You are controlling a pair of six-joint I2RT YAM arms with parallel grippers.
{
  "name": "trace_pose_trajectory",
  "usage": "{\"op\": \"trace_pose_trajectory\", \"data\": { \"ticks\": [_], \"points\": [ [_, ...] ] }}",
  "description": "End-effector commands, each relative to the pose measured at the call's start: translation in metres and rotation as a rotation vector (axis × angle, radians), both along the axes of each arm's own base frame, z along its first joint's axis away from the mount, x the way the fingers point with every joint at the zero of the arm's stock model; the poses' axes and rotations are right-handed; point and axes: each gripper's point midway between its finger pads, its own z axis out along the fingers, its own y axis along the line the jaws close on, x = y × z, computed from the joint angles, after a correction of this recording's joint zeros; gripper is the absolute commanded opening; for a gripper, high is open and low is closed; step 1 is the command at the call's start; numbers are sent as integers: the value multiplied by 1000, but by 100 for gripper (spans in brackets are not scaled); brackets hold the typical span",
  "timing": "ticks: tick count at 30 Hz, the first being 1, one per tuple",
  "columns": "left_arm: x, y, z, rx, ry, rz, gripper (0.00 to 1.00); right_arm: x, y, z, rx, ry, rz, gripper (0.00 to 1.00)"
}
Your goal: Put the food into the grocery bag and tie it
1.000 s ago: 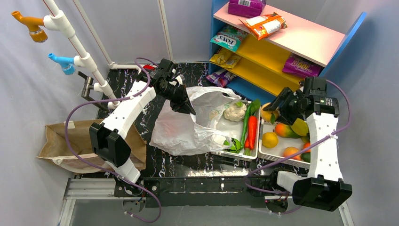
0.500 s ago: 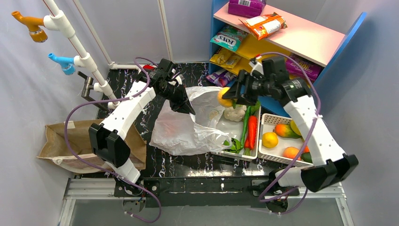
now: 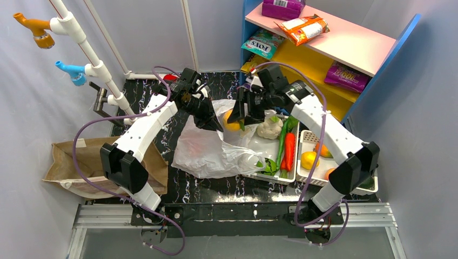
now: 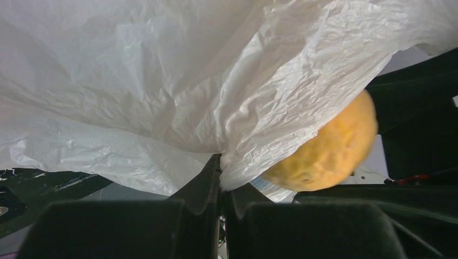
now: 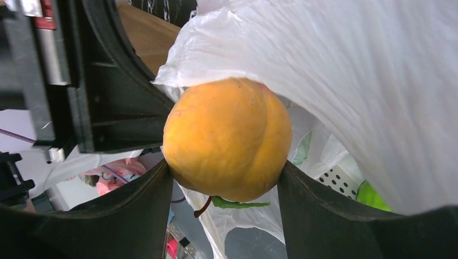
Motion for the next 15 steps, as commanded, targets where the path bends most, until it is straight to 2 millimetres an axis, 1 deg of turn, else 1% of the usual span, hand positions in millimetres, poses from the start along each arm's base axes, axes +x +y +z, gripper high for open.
{"op": "trace_pose_trajectory", "data": {
  "ticks": [1, 3, 8, 10, 11, 15],
  "points": [
    [-15, 7, 15, -9, -20, 0, 0, -3, 17, 19, 33, -63, 70, 53],
    [-15, 6, 14, -11, -17, 0, 0, -5, 22, 16, 24, -54, 88, 57],
    [-14, 5, 12, -14, -9, 1, 0, -11, 29, 11, 24, -28, 122, 61],
    [-14, 5, 12, -12, -9, 1, 0, -15, 33, 11, 35, -17, 143, 67],
    [-13, 5, 12, -11, -8, 2, 0, -19, 35, 12, 42, -9, 156, 72],
    [-12, 5, 12, -6, -9, 2, 0, -36, 37, 21, 65, 30, 209, 79]
  ]
}}
